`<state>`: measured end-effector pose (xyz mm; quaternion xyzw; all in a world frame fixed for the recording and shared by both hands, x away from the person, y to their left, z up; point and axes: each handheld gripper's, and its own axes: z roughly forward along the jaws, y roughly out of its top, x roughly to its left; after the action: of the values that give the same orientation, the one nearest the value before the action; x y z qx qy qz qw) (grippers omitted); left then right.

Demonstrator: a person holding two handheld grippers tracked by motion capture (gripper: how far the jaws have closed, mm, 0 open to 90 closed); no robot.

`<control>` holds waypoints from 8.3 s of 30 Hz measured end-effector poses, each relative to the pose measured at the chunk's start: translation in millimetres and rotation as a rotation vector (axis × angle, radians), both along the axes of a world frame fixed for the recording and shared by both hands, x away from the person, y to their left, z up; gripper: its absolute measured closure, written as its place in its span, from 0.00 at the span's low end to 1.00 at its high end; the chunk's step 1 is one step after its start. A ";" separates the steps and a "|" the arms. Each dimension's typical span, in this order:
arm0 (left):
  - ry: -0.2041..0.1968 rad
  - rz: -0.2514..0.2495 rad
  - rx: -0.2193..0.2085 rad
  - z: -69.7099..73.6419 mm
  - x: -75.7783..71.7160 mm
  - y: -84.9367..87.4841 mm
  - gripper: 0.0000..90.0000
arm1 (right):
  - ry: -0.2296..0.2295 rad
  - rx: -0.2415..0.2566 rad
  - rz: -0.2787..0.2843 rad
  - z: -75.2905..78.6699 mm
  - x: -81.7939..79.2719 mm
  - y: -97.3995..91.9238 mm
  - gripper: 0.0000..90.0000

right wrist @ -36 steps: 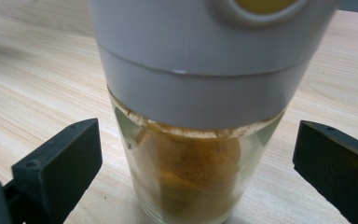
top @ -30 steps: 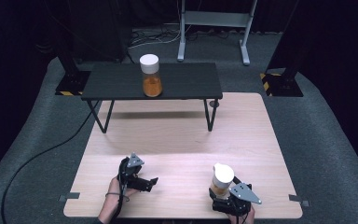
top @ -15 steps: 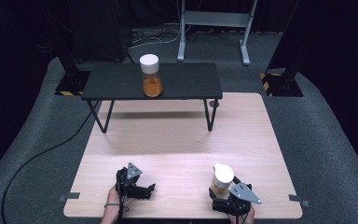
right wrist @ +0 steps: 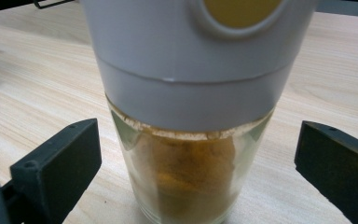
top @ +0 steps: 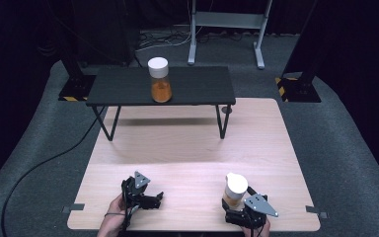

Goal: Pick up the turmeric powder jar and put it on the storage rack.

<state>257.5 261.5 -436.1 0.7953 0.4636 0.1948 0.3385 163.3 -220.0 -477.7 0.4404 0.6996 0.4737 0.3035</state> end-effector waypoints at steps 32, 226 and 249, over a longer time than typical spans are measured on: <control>0.001 0.036 0.000 0.2 -1.3 -6.6 0.00 | 0.011 -0.009 0.047 10.7 17.7 2.1 0.31; -0.002 0.002 0.006 0.2 3.0 0.9 0.00 | -0.104 0.030 0.249 173.6 220.0 -35.7 0.33; -0.001 0.001 0.006 0.4 3.1 1.1 0.00 | -0.104 -0.022 0.221 219.5 254.4 -18.4 0.33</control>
<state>260.6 262.6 -435.7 0.7961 0.4630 0.1967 0.3363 417.7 -238.4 -258.2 0.3324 0.7323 0.5187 0.2901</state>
